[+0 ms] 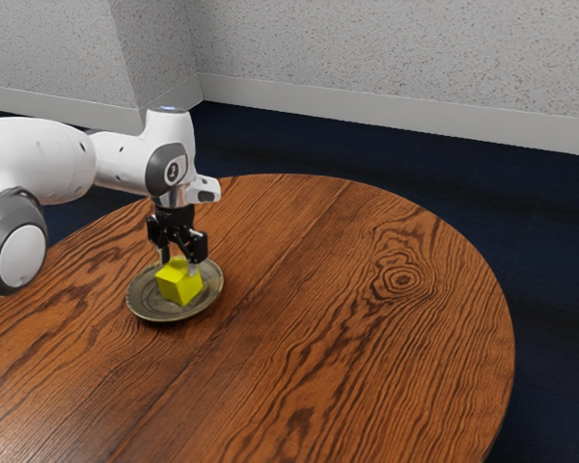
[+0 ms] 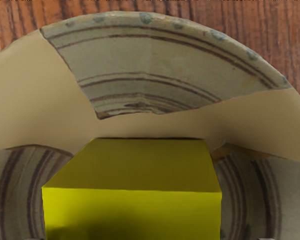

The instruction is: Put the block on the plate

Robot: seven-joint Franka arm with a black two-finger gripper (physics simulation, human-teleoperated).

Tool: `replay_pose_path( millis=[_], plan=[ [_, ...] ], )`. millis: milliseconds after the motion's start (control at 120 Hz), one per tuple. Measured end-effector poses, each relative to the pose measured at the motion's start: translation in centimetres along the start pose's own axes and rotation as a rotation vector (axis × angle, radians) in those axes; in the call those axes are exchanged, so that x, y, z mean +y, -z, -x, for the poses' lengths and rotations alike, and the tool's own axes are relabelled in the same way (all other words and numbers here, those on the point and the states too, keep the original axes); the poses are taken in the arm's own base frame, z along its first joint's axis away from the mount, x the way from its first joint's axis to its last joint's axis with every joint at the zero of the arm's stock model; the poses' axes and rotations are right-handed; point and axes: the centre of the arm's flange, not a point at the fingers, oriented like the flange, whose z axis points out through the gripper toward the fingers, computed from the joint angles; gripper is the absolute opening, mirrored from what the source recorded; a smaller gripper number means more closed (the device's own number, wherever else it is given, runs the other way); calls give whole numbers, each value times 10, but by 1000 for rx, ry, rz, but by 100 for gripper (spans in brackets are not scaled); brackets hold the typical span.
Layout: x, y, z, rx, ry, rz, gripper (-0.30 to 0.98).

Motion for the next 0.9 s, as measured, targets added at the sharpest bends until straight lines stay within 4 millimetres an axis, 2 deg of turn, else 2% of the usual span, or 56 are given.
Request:
replay_pose_path(
  millis=[83,200,342,500,725,817,900],
  plan=[
    [-1,13,2,19,-1,-1,59],
    [-4,49,10,66,-2,-5,63],
    [-1,103,25,126,-10,1,66],
    [24,163,48,169,-36,32,67],
    [87,248,97,163,-49,79,68],
    [100,273,111,146,-30,89,68],
    [113,284,122,122,-17,95,68]
  ],
)
